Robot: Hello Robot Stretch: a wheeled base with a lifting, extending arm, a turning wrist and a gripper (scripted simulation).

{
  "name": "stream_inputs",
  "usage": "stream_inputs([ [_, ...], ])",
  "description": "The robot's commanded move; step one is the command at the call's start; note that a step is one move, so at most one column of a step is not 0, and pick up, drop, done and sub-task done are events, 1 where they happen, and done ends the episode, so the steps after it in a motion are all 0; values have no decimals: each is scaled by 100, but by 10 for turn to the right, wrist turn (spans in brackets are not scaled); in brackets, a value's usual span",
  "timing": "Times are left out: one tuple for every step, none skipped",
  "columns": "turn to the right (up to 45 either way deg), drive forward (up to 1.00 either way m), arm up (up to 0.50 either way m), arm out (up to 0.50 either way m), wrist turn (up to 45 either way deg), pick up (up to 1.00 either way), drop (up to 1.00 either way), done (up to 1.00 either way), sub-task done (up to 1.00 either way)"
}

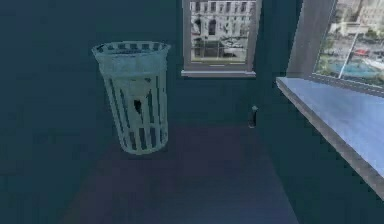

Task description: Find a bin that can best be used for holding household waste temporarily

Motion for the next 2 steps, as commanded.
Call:
stream_inputs([
  [0,90,0,0,0,0,0,0,0],
  [-270,0,0,0,0,0,0,0,0],
])
